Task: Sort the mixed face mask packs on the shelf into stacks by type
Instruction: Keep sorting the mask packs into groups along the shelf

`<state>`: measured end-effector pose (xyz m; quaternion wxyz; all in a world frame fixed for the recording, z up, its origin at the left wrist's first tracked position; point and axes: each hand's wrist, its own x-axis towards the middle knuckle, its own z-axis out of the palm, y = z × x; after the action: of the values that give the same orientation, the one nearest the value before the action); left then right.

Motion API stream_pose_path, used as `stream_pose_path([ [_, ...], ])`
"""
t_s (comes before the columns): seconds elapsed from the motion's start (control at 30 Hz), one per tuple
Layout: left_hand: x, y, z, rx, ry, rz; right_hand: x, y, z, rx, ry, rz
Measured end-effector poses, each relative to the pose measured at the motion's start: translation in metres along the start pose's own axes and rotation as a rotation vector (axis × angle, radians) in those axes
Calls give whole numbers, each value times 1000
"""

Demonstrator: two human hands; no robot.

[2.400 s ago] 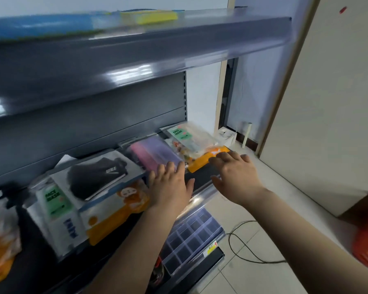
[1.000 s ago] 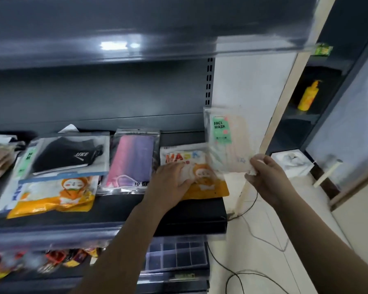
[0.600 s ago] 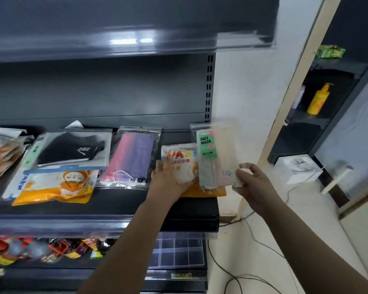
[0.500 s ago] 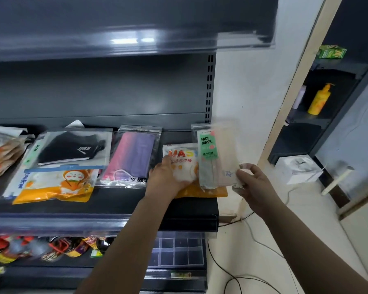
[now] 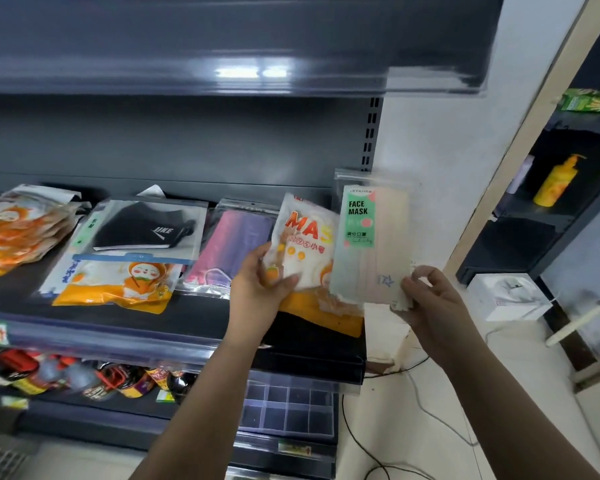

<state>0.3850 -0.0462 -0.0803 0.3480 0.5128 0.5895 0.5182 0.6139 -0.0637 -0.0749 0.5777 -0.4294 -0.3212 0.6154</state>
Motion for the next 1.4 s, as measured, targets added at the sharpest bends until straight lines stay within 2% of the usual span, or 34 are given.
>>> stream_pose_path([
  [0.17, -2, -4, -37, -253, 156, -17, -8, 5, 28, -21, -19, 2],
  [0.5, -6, -14, -152, -417, 279, 7, -13, 40, 126, -98, -100, -10],
  [1.03, -17, -61, -374, -252, 495, 89, -30, 137, 322, -75, -272, 34],
  [1.4, -30, -94, -486, -370, 678, 63, -28, 189, 440, -67, -455, 113],
])
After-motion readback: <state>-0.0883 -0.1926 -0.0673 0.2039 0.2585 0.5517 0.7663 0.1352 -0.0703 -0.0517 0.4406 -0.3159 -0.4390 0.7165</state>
